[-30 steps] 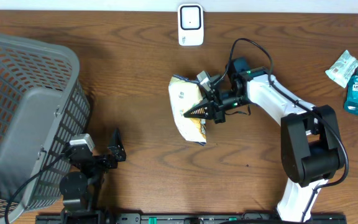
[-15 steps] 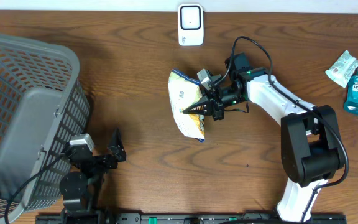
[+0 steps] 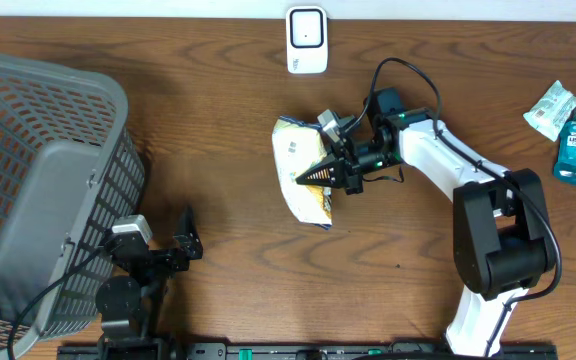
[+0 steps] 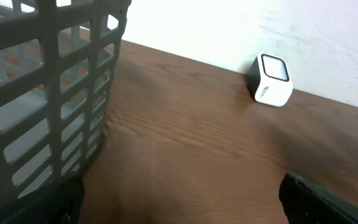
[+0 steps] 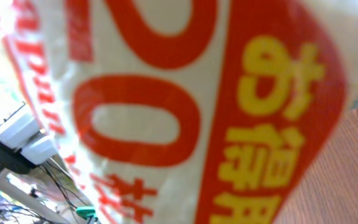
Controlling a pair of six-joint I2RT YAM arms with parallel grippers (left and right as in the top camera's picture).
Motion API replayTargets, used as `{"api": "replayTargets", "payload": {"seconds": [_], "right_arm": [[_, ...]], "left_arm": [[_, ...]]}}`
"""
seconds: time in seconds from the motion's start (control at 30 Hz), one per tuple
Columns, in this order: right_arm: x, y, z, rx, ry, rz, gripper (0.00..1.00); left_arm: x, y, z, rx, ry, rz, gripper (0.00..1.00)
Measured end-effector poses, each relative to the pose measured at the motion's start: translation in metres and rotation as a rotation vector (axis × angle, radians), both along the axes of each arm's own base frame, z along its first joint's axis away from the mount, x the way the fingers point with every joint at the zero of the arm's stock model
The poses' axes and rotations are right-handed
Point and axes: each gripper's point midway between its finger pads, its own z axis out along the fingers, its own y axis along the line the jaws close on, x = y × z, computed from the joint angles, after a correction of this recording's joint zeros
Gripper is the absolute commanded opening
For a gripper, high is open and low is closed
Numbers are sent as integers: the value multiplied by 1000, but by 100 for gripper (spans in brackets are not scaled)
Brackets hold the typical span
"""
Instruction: Scan the item barcode
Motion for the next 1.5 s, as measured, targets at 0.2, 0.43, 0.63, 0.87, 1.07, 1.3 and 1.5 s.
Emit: {"api": "replayTargets", "payload": {"seconds": [0.2, 0.43, 0.63, 0.87, 1.07, 1.3, 1.5], "right_arm": [[0, -2, 0, -17, 57, -9, 1], [-4, -6, 22, -100, -28, -32, 1], [-5, -22, 54, -321, -171, -167, 1], [-1, -58, 66, -592, -235, -394, 1], [10, -85, 61, -756, -249, -542, 1], [18, -106, 49, -886, -236, -632, 1], [19, -110, 46, -912, -237, -648, 1]], "left_arm": [[0, 0, 0, 0, 0, 0, 100], [0, 0, 0, 0, 0, 0, 100], [0, 0, 0, 0, 0, 0, 100], [0, 0, 0, 0, 0, 0, 100], [0, 0, 0, 0, 0, 0, 100], [0, 0, 0, 0, 0, 0, 100], [0, 0, 0, 0, 0, 0, 100]]}}
